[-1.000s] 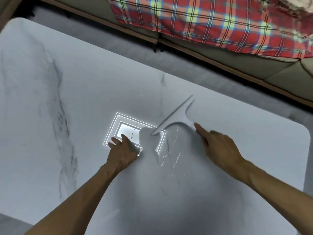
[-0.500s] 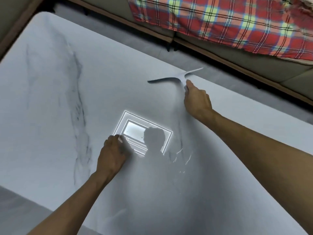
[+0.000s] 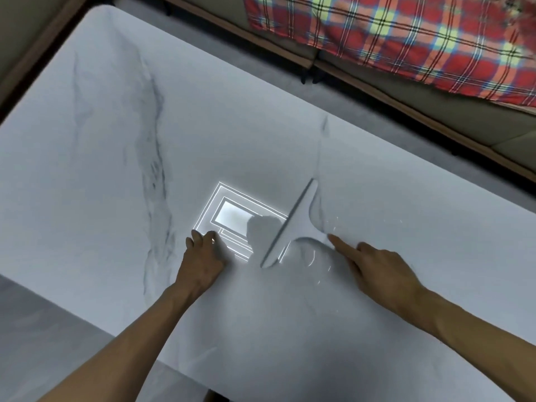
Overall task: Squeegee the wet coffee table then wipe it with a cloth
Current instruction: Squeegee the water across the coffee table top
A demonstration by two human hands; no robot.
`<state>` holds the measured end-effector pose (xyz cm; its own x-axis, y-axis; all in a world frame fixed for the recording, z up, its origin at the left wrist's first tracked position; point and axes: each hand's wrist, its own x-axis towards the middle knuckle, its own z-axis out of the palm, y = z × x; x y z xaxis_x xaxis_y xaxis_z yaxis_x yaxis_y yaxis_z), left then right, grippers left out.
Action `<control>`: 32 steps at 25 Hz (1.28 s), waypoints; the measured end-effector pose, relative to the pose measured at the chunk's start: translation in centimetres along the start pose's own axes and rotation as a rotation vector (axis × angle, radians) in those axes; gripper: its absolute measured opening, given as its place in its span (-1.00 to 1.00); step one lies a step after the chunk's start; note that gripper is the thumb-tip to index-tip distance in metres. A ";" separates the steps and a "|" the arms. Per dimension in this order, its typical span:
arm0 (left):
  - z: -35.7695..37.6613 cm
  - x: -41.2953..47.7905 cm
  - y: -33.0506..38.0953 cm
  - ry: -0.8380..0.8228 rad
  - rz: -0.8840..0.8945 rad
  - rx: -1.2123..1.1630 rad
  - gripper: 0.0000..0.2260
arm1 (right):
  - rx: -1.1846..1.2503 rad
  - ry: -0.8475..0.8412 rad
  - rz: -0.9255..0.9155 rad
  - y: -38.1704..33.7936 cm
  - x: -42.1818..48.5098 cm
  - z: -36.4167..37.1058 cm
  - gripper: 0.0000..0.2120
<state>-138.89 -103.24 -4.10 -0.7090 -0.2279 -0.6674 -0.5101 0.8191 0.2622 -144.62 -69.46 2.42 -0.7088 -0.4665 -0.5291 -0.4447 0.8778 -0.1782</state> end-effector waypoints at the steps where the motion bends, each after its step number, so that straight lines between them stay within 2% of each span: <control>1: 0.2 -0.3 0.0 -0.005 0.020 0.023 -0.53 | -0.038 0.001 0.000 1.3 -1.7 -0.1 -0.45; 6: 0.9 -1.3 0.0 -0.027 0.076 0.027 -0.54 | -0.090 0.072 0.077 3.6 -4.4 -2.2 -0.54; 11: 1.4 -1.7 -0.1 -0.112 0.048 -0.010 -0.46 | 0.012 0.136 -0.126 -3.4 2.9 -1.8 -0.58; 14: 1.5 -1.8 -0.4 -0.127 0.053 -0.010 -0.45 | -0.012 0.130 -0.146 -3.5 3.8 -0.4 -0.60; 18: 1.7 -2.3 0.8 -0.080 0.035 0.009 -0.48 | -0.015 0.129 -0.034 2.3 -0.8 0.6 -0.59; 24: 2.8 -3.0 6.5 0.018 0.220 0.085 -0.64 | -0.028 0.062 0.177 7.7 -8.1 -0.4 -0.57; 27: 3.7 -2.4 10.2 0.008 0.170 0.137 -0.61 | 0.109 0.137 0.200 8.7 -5.0 -2.6 -0.57; 30: 4.0 -1.5 12.4 -0.019 0.100 0.042 -0.55 | 0.231 0.302 0.219 8.7 2.5 -5.0 -0.60; 32: 4.3 -0.9 13.0 -0.079 0.061 0.011 -0.49 | 0.303 0.344 0.275 8.7 6.8 -6.2 -0.60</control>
<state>-142.78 -90.11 -3.09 -0.6975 -0.1353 -0.7037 -0.4616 0.8360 0.2968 -156.71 -65.71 2.41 -0.9380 -0.1793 -0.2967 -0.0757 0.9411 -0.3295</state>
